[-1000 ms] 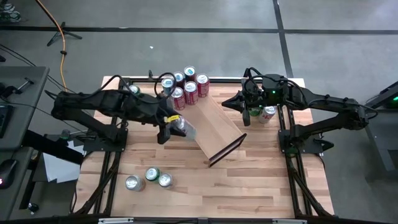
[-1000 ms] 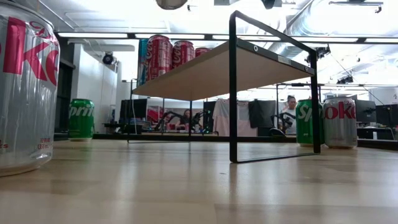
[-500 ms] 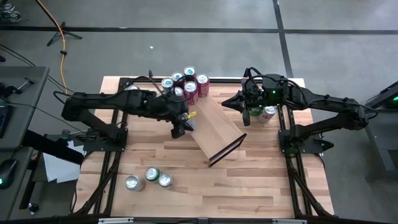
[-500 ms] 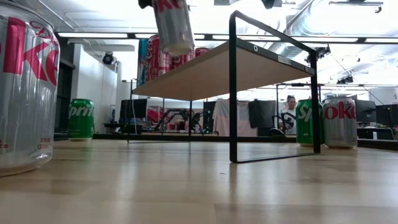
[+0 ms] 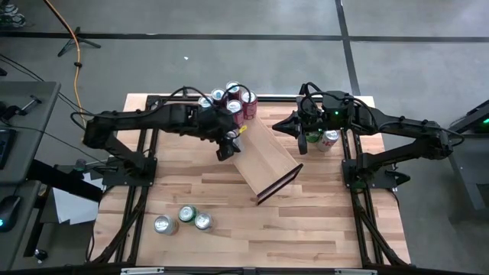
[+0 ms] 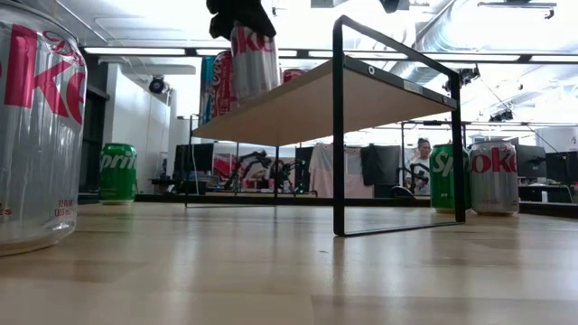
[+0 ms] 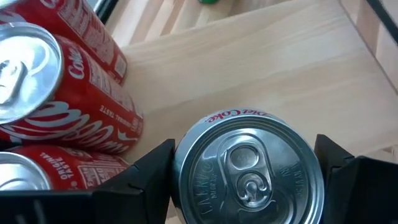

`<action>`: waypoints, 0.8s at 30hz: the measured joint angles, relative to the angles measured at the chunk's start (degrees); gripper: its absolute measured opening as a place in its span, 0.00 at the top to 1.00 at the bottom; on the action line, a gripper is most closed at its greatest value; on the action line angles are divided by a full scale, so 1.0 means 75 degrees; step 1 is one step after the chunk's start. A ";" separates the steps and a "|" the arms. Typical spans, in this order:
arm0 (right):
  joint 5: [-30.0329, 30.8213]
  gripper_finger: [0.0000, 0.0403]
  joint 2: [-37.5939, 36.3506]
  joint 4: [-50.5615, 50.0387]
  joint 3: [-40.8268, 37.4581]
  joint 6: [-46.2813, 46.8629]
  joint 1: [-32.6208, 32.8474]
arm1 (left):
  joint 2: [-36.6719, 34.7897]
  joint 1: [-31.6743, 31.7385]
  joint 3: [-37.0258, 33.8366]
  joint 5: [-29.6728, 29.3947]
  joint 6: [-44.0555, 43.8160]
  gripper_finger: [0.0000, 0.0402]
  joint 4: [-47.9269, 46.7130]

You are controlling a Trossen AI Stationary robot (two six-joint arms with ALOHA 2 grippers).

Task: Place canned beverage on shelf
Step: Put the top left silver soda can on the shelf

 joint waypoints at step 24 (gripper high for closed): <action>-0.0003 1.00 0.0000 0.0000 0.0000 -0.0003 0.0000 | 0.0200 0.0081 -0.0004 0.0066 0.0292 0.38 0.0060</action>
